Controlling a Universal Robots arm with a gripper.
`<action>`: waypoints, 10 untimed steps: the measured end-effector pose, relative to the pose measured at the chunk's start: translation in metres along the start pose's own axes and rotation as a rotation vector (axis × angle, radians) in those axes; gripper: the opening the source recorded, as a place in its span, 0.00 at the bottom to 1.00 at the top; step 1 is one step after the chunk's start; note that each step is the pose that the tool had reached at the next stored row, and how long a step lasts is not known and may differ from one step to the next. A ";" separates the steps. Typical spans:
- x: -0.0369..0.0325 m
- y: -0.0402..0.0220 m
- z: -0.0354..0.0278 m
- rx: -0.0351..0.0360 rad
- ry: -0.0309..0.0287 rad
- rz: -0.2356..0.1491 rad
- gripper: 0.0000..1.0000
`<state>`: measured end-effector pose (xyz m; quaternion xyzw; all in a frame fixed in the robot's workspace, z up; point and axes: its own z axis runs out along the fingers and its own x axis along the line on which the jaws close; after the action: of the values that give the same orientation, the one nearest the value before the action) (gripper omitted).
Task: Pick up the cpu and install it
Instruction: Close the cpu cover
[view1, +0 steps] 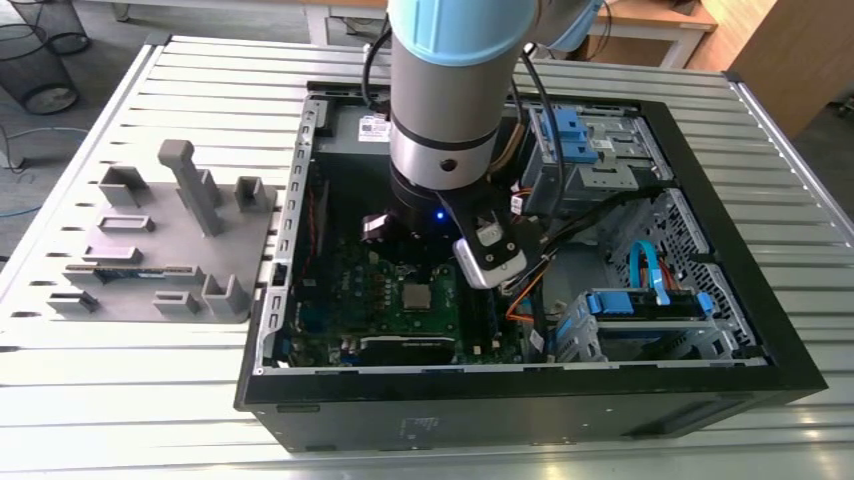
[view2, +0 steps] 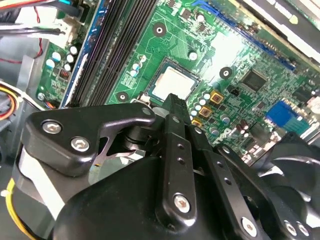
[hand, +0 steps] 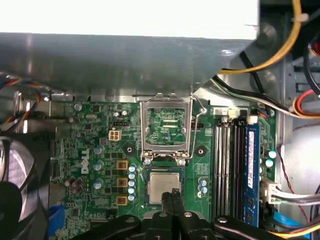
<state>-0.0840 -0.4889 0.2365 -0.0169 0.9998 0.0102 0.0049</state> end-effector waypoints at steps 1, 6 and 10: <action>0.0000 0.0000 0.0001 -0.0001 0.0003 -0.017 0.11; -0.0012 0.0003 0.0020 -0.0004 0.0007 -0.034 0.11; -0.0039 0.0028 0.0040 0.0000 0.0008 -0.037 0.11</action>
<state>-0.0802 -0.4859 0.2326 -0.0356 0.9993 0.0101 0.0047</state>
